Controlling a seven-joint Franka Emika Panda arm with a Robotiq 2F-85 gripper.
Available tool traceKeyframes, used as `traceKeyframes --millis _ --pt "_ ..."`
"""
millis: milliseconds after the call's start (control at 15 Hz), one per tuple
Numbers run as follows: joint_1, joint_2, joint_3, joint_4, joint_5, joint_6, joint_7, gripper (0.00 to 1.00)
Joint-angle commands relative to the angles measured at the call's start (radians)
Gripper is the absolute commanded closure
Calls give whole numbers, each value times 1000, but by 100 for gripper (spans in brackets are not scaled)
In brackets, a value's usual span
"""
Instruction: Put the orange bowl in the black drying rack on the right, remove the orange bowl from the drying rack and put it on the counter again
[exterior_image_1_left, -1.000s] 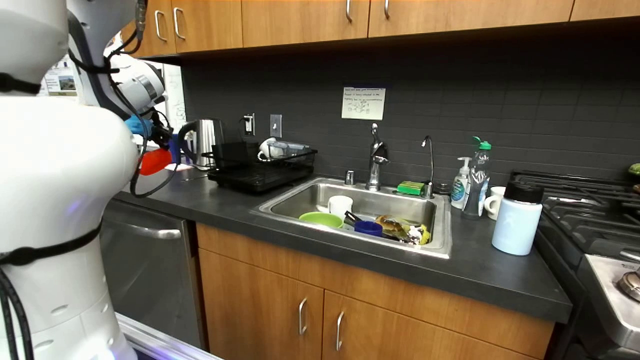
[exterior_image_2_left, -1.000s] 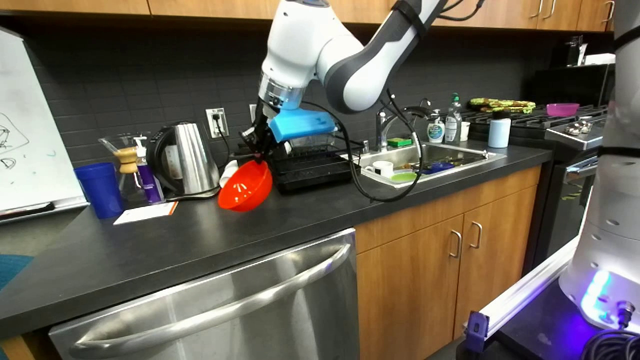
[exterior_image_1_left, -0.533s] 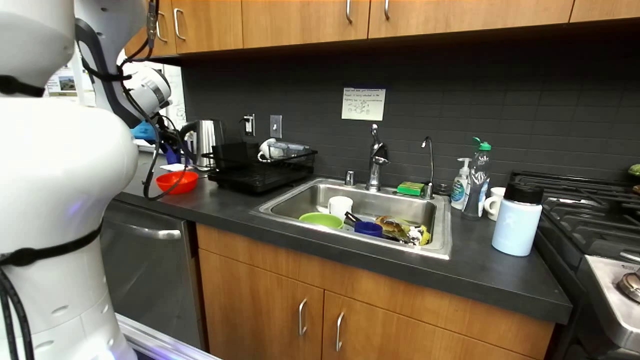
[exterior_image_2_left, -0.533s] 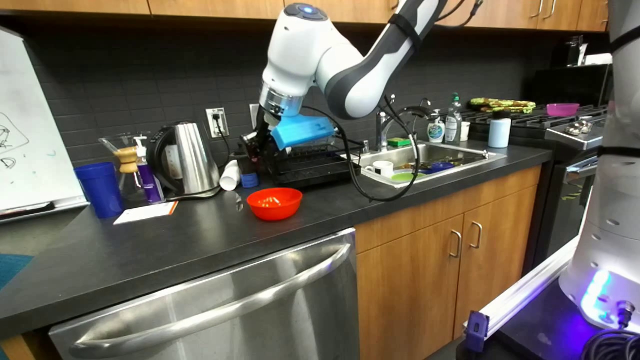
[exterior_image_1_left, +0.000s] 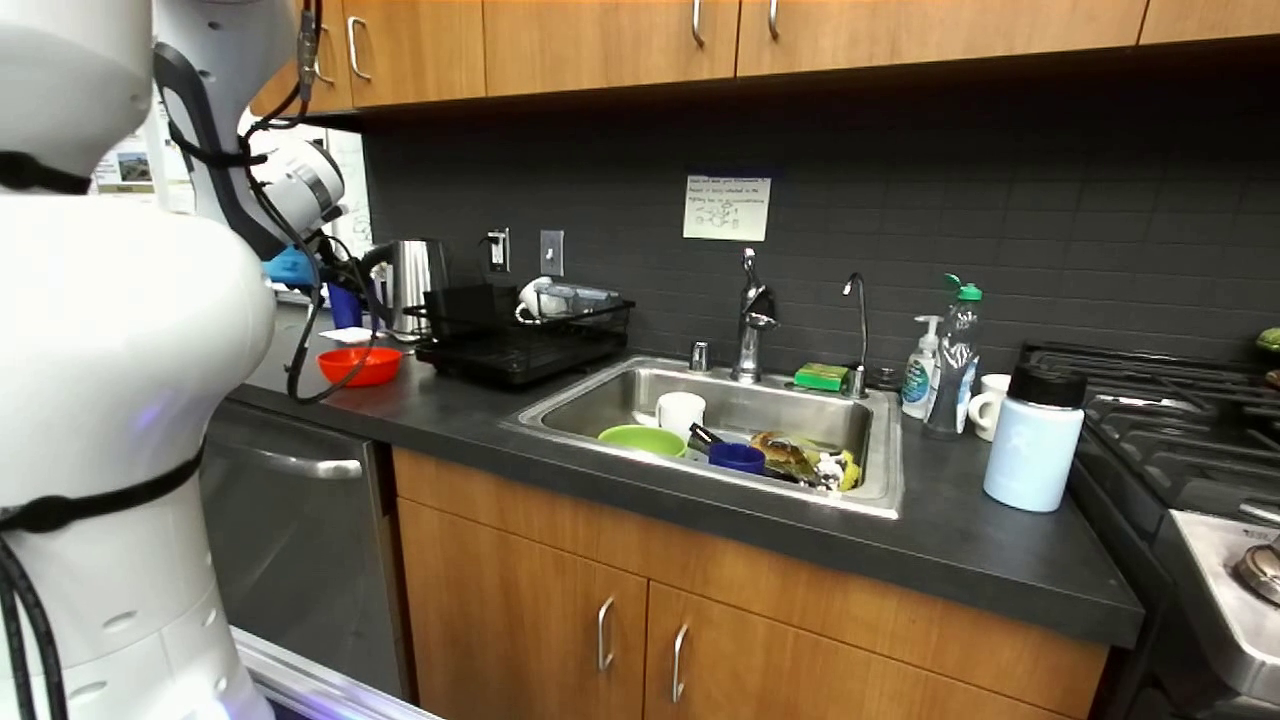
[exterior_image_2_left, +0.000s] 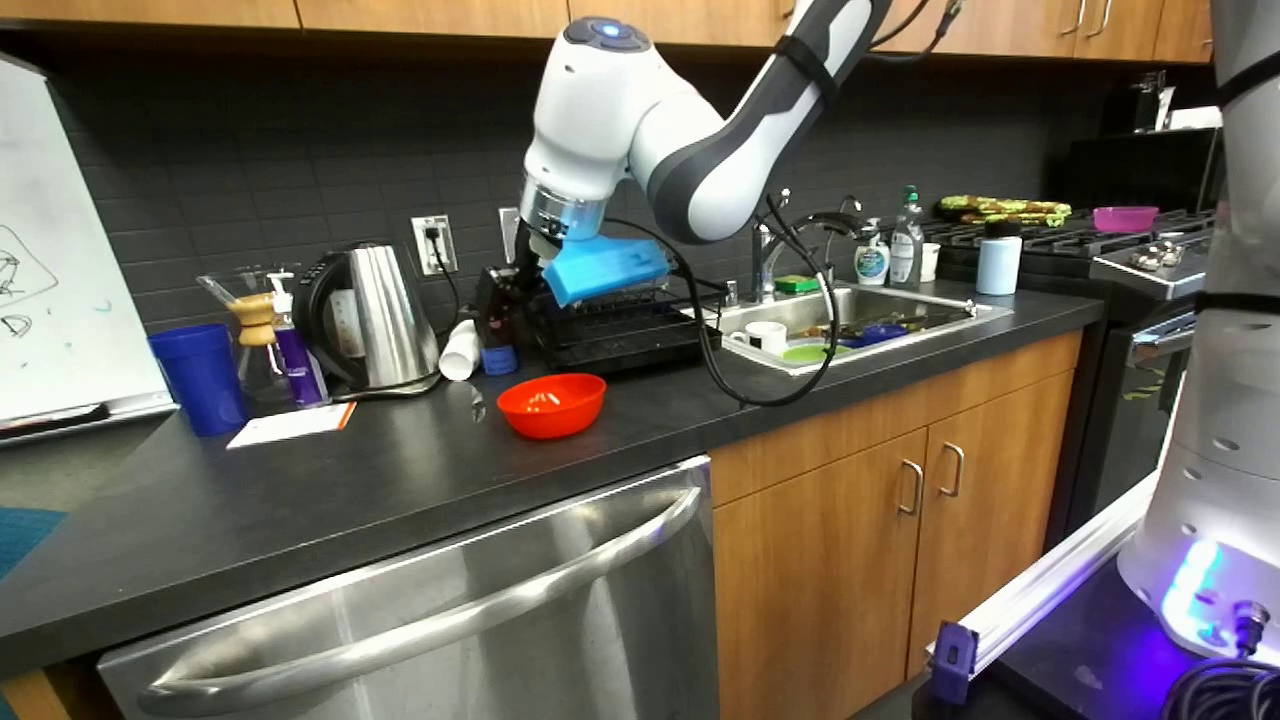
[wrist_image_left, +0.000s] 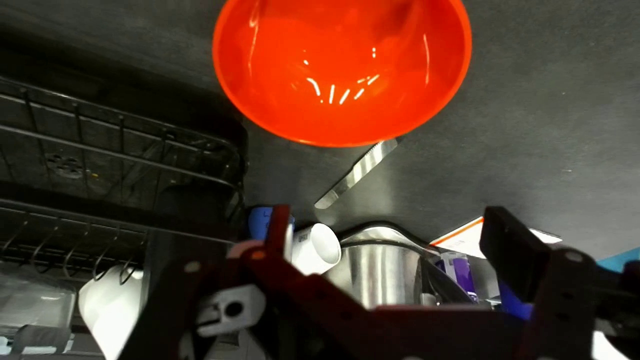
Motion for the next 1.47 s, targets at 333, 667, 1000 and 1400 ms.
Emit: traceKeyframes --millis 333,667,1000,1400 --pt "21 97 -36 99 -110 -52 112 0" --pt "22 137 -37 136 -114 -52 113 0" --pt "22 166 -55 165 -145 -62 132 0" --pt "20 189 -87 187 -194 -60 175 0"
